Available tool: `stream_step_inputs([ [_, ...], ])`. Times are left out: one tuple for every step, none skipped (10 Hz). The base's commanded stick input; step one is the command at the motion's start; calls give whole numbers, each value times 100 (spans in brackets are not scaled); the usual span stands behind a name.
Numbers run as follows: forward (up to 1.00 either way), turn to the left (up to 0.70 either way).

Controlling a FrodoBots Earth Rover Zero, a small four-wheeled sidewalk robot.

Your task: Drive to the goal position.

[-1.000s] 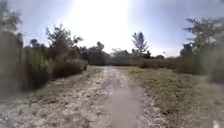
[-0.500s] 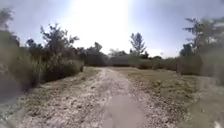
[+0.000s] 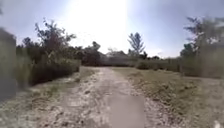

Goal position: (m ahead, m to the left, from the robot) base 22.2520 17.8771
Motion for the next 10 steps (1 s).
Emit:
stream_step_inputs([
  [70, 0],
  [70, 0],
  [70, 0],
  [70, 0],
  [70, 0],
  [70, 0],
  [70, 0],
  [70, 0],
  [70, 0],
  [70, 0],
])
